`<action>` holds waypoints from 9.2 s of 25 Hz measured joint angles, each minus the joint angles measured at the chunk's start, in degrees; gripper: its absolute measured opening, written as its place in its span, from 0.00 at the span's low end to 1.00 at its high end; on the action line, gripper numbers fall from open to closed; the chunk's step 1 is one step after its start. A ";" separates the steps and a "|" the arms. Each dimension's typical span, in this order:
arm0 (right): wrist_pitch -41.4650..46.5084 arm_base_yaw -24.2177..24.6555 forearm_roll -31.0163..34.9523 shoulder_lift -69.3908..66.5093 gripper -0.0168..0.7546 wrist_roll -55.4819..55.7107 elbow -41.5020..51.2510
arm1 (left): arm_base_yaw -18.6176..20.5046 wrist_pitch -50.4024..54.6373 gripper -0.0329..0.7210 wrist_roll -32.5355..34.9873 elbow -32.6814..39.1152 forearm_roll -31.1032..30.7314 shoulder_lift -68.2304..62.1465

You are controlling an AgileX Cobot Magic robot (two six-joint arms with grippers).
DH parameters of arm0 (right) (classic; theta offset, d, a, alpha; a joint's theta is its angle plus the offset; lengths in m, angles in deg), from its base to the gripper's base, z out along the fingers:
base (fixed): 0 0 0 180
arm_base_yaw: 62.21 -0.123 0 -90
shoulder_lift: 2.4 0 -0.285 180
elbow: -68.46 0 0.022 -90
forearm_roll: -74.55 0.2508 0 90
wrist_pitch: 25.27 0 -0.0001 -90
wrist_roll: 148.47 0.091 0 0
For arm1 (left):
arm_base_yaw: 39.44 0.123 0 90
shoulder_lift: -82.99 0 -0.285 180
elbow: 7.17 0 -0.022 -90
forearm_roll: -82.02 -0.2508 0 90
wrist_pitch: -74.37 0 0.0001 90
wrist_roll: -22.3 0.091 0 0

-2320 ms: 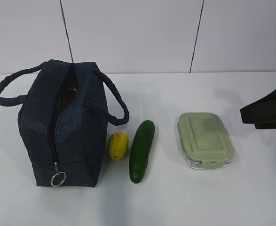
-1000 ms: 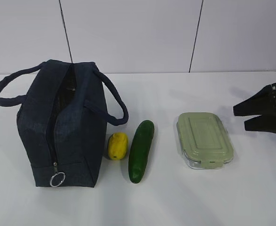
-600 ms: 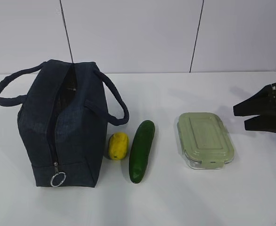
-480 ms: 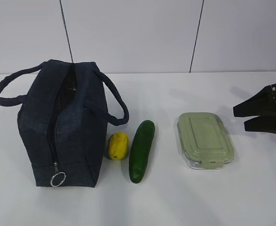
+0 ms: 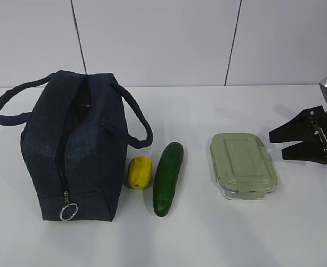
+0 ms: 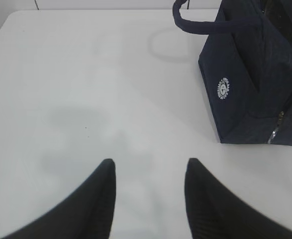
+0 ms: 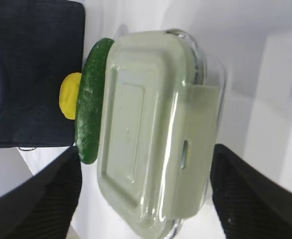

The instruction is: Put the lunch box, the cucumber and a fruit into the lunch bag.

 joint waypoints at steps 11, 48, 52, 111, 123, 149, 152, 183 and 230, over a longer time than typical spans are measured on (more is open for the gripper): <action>-0.14 0.00 0.33 -4.44 0.78 -0.14 -2.14 | 0.00 0.00 0.48 0.00 0.00 0.00 0.00; -0.14 0.00 2.71 -4.92 0.78 -2.93 -2.23 | 0.00 -0.81 0.48 0.00 -1.17 0.00 -0.53; -0.14 0.00 2.71 -4.92 0.78 -2.93 -2.23 | 0.00 -0.45 0.48 0.00 -2.98 0.30 -5.22; -0.24 -4.24 2.68 -9.68 0.78 -2.31 -2.26 | 0.00 -0.57 0.48 0.00 -7.56 2.62 -17.05; -0.24 -4.28 2.72 -9.68 0.78 -2.27 -3.36 | 0.00 -0.57 0.48 0.00 -7.56 2.72 -17.05; -0.24 -4.28 1.84 -9.68 0.78 0.44 -3.36 | 0.00 -0.57 0.48 0.00 -7.56 2.72 -17.05; -0.24 -4.28 1.84 -9.68 0.76 0.44 -3.36 | 0.00 -0.57 0.48 0.00 -7.56 2.72 -17.05; -0.44 -4.28 1.80 -9.68 0.62 0.57 -3.36 | 0.00 -0.57 0.48 0.00 -7.56 2.72 -17.05; -0.49 -4.28 1.71 -9.81 0.54 1.01 -3.36 | 0.00 0.30 0.48 0.00 -7.56 2.74 -17.05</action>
